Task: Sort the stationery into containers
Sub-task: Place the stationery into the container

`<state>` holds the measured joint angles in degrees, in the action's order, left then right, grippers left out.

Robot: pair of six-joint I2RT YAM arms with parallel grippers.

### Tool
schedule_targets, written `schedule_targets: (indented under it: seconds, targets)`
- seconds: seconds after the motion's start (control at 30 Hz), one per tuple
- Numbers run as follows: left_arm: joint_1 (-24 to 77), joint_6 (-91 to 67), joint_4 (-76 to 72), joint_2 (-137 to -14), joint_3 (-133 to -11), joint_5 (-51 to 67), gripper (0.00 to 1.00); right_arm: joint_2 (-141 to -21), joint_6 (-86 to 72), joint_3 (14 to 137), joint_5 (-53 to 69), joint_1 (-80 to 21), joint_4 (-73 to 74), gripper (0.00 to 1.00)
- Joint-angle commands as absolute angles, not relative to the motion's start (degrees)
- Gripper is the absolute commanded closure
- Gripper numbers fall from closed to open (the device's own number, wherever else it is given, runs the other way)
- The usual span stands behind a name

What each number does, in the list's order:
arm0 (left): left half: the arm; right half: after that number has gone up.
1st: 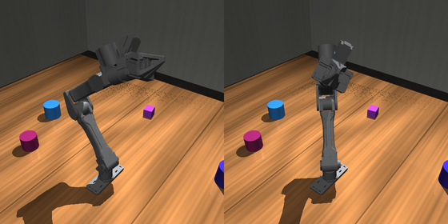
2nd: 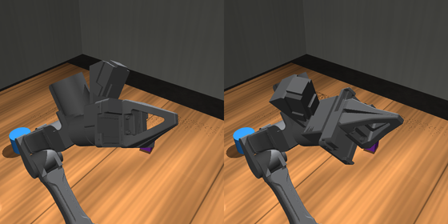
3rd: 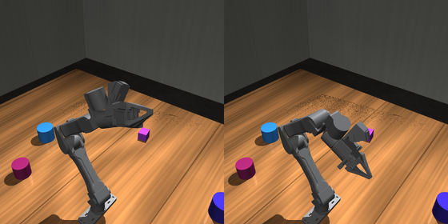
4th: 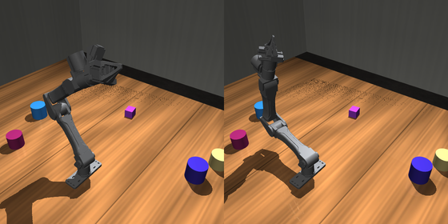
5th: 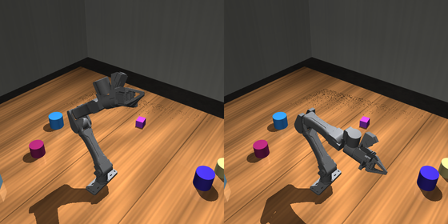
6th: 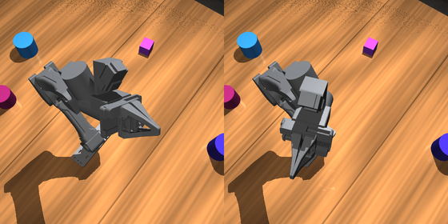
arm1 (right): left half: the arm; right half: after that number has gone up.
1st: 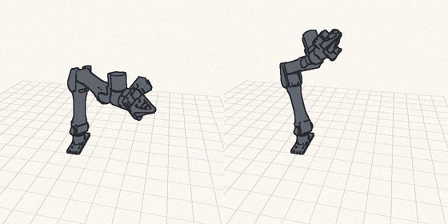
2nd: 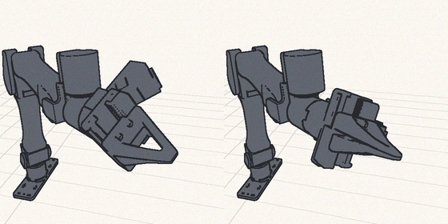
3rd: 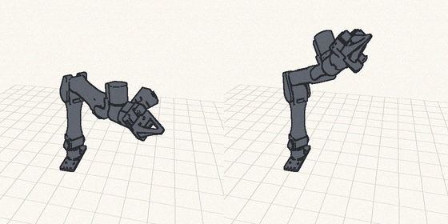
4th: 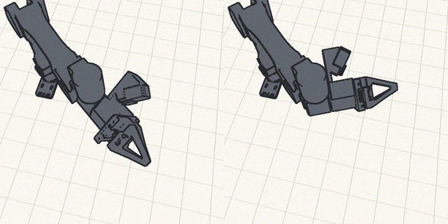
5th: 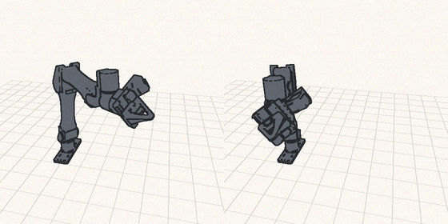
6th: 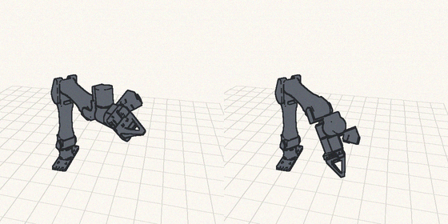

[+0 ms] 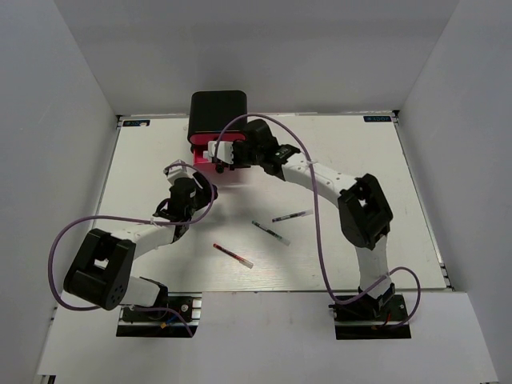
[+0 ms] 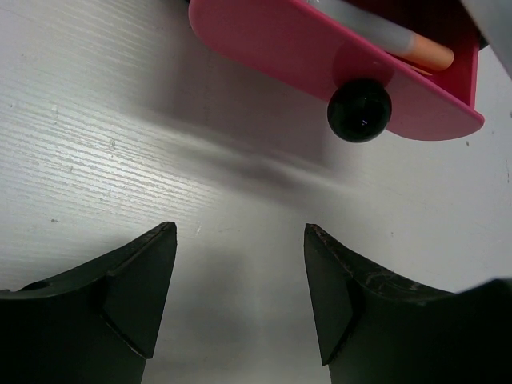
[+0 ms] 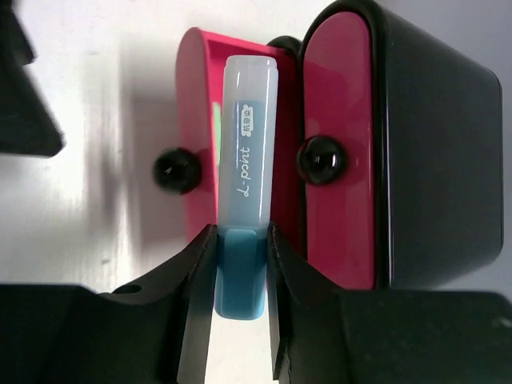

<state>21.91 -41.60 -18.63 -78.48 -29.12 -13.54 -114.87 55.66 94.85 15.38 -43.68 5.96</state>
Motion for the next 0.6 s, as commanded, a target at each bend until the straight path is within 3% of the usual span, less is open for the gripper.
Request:
schedule_targets:
  seconds: [0.0, 0.27, 0.3, 0.43, 0.57]
  targets:
    - [21.71, -41.84, -20.39, -78.22, -31.03, -13.01, 0.25, -118.28, 57.3, 101.32, 15.91, -43.51, 4.66, 1.0]
    - [21.71, -42.36, -20.92, -79.28, -31.03, -13.01, 0.25, -123.83, 58.45, 107.84, 15.29, -43.59, 5.8, 0.98]
    - [21.71, -42.36, -20.92, -79.28, -31.03, -13.01, 0.25, -124.36, 58.27, 108.54, 15.03, -43.59, 5.8, 0.95]
    - [21.71, -42.36, -21.44, -79.89, -31.55, -13.01, 0.25, -124.1, 57.83, 108.11, 15.12, -43.42, 5.89, 0.65]
    - [21.71, -42.36, -21.97, -81.21, -32.78, -13.01, 0.25, -122.79, 57.74, 105.82, 15.21, -43.59, 4.84, 0.55]
